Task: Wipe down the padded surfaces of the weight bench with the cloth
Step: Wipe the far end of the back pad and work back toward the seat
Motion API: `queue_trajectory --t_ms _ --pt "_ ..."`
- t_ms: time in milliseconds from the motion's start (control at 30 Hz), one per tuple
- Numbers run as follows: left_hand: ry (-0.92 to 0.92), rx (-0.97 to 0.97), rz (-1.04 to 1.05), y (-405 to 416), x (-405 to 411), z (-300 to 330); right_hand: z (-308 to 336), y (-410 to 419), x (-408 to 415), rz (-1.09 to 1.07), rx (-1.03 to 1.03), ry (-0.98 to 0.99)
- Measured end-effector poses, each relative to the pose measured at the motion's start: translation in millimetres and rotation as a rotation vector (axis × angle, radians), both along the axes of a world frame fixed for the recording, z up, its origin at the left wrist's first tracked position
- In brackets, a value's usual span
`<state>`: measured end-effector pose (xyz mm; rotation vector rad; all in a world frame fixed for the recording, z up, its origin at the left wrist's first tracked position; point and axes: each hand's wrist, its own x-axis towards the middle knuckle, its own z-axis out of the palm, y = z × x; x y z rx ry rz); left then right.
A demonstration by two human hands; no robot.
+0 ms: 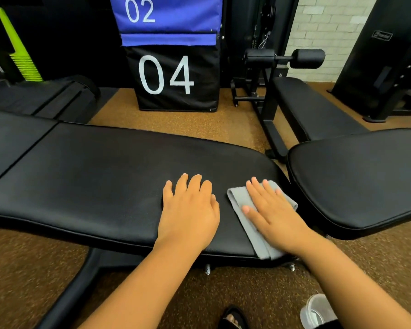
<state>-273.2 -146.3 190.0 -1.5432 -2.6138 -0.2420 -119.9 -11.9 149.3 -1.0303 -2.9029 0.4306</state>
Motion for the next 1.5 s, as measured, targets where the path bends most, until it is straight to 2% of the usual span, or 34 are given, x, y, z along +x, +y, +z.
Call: queue_trajectory --t_ms 167,367,467,633,767,867,933,1067,1233,1400,1500 --pt "-0.005 -0.007 -0.004 -1.1 0.7 1.0 1.9 41.7 -35.1 -0.114 -0.017 0.011" --pt "-0.006 -0.013 -0.015 -1.5 -0.6 -1.6 -6.9 -13.9 -15.1 -0.276 0.112 0.165" --pt "0.004 0.013 -0.002 0.7 -0.9 -3.2 -8.8 -15.6 -2.0 -0.28 0.113 0.135" --pt "0.033 0.073 0.0 3.5 -3.2 -7.8 -4.1 41.8 -32.0 -0.189 -0.012 0.073" --pt "0.043 0.117 0.004 4.0 -3.6 -11.2 -6.7 110.1 -79.9 -0.27 0.041 0.015" --pt "0.048 0.144 0.007 4.7 -3.7 -13.0 1.5 122.9 -121.5 -0.354 0.063 -0.006" --pt "0.048 0.156 0.02 4.9 -3.2 -12.4 9.1 113.6 -152.2 -0.322 0.079 -0.001" --pt "0.061 0.168 0.048 5.0 -2.3 -12.8 18.5 77.8 -194.1 -0.081 0.056 0.05" --pt "0.067 0.159 0.063 2.4 -0.8 -11.5 16.3 84.6 -159.5 0.053 0.027 0.046" --pt "0.093 0.15 0.063 1.9 0.6 -11.3 -0.9 119.3 -93.2 -0.181 0.051 -0.015" --pt "0.111 0.157 0.053 2.2 1.0 -11.5 -3.5 110.6 -81.9 -0.273 0.049 -0.04"
